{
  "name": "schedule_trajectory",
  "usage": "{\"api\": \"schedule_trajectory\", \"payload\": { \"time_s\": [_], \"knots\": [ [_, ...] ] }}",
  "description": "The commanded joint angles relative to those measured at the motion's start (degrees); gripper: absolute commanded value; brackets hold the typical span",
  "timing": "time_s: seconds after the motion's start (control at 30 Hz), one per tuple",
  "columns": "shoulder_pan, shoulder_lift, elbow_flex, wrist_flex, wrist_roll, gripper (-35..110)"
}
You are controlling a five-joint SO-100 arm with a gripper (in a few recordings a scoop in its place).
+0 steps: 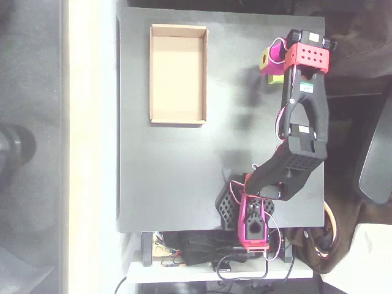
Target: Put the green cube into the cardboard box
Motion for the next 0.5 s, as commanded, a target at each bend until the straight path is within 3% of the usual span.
{"api": "schedule_trajectory", "payload": {
  "time_s": [0.0,0.47],
  "knots": [
    [0.35,0.44,-1.05,0.26,0.26,37],
    [0.35,0.35,-1.05,0.70,0.26,37]
  ]
}}
